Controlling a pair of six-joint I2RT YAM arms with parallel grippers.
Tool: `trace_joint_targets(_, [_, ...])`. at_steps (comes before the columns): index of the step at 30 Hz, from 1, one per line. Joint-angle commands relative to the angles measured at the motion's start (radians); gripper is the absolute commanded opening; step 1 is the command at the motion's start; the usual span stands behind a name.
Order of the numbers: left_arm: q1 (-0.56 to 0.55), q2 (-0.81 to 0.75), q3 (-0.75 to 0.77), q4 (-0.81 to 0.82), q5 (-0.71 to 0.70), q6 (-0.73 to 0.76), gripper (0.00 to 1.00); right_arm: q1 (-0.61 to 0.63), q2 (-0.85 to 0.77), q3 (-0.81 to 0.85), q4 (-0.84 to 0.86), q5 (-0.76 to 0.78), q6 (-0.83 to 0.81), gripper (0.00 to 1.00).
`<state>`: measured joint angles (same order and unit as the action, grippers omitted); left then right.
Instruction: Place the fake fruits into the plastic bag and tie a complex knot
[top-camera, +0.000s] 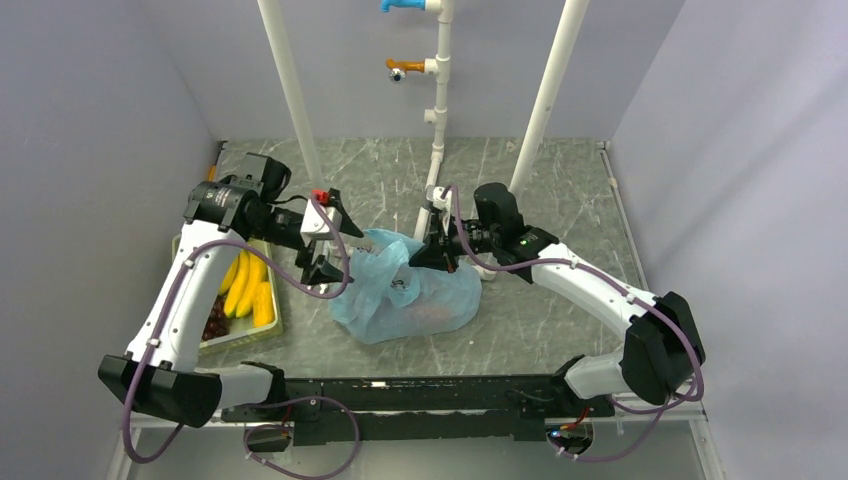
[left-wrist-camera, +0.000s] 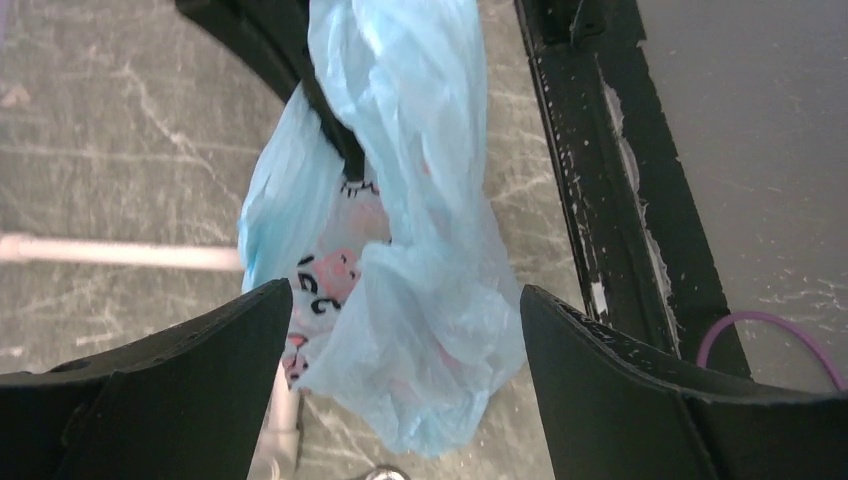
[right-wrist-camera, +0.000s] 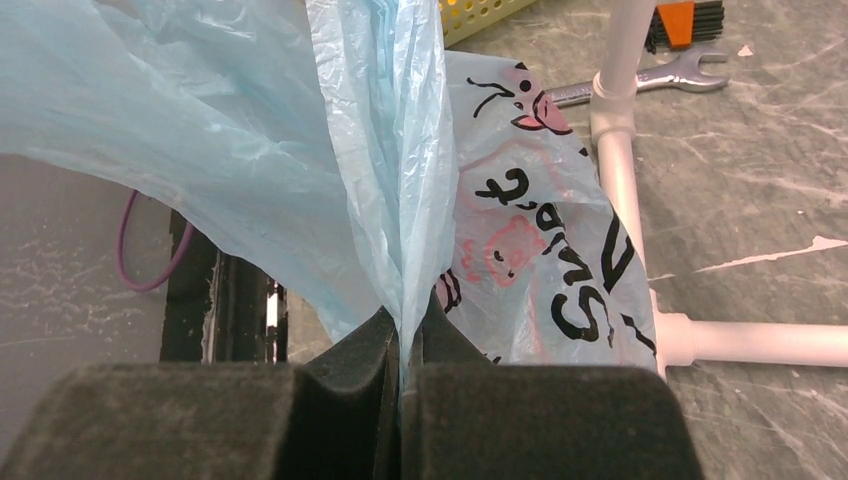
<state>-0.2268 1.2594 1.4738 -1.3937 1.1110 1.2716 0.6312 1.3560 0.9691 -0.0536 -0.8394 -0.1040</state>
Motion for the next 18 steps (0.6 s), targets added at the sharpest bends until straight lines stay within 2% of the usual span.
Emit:
trace_joint_targets(1, [-0.070, 0.011, 0.000, 0.066, 0.105, -0.080, 0.88, -0.014, 0.002, 0.029, 0.019, -0.007, 0.005, 0.00])
trace_joint_targets(5, [-0.106, 0.029, -0.023, 0.100, 0.123, -0.125, 0.85, -0.044, 0.016, 0.024, 0.062, 0.003, 0.089, 0.00])
trace_joint_targets(11, [-0.121, -0.040, -0.142, 0.452, 0.096, -0.366, 0.93, -0.051, 0.006, -0.004, 0.136, -0.018, 0.125, 0.00])
trace_joint_targets(14, [-0.140, -0.024, -0.138, 0.456, 0.099, -0.364, 0.93, -0.051, 0.008, -0.007, 0.139, -0.029, 0.126, 0.00])
trace_joint_targets(15, [-0.144, -0.014, -0.129, 0.441, 0.099, -0.353, 0.98, -0.051, 0.007, -0.008, 0.139, -0.034, 0.123, 0.00])
trace_joint_targets(18, [-0.144, -0.009, -0.141, 0.463, 0.086, -0.362, 0.99, -0.052, -0.001, -0.016, 0.140, -0.042, 0.115, 0.00])
